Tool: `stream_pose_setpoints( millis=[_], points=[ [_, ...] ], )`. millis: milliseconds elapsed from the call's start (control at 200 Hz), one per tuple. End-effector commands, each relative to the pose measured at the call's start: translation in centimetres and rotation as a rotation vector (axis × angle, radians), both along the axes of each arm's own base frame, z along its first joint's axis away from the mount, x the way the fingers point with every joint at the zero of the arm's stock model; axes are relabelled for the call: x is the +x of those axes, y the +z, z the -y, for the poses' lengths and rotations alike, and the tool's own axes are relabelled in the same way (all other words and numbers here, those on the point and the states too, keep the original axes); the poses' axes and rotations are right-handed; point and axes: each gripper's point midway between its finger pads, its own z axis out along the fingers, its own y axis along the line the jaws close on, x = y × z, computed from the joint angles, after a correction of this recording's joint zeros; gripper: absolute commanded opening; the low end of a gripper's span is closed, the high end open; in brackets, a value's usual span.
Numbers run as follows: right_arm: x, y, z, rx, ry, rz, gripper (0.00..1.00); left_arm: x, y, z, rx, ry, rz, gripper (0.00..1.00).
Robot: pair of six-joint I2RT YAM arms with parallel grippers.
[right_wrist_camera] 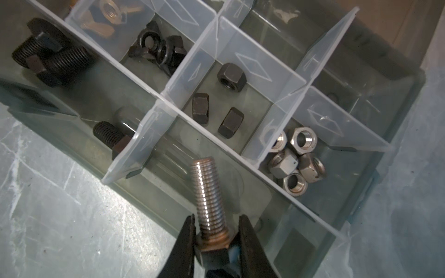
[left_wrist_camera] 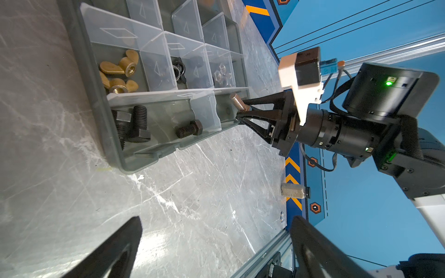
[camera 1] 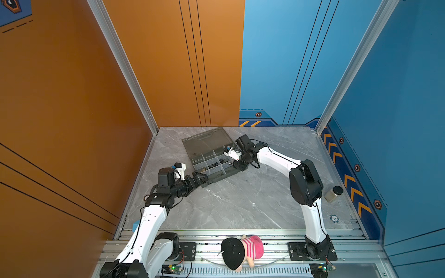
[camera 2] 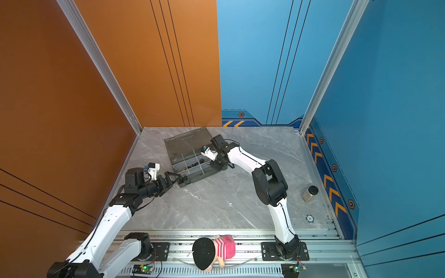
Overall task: Sort the screws and nuts into containers
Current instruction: 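Lift the silver hex bolt with the right gripper over the box compartment, then open the right gripper to drop the silver bolt into the compartment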
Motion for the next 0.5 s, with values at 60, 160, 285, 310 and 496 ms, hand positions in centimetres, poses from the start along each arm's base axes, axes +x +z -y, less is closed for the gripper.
stream_pose_setpoints(
  millis=[60, 160, 285, 310, 496],
  points=[
    [0.98, 0.71, -0.33, -0.005, -0.017, 0.037, 0.06, -0.50, -0.39, -0.05, -0.013, -0.006, -0.014, 0.98],
    [0.97, 0.67, -0.42, -0.007, -0.018, 0.037, 0.09, -0.53, -0.38, -0.04, -0.013, -0.007, -0.012, 0.98],
    [0.92, 0.34, -0.37, -0.013, -0.021, 0.031, 0.13, -0.54, -0.30, -0.08, -0.013, -0.006, -0.009, 0.98],
    [0.86, 0.24, -0.33, -0.016, -0.021, 0.030, 0.13, -0.56, -0.29, -0.07, -0.014, -0.006, -0.010, 0.98],
    [0.93, 0.26, -0.31, -0.018, -0.024, 0.031, 0.15, -0.55, -0.21, -0.13, -0.015, -0.005, -0.007, 0.98]
  ],
)
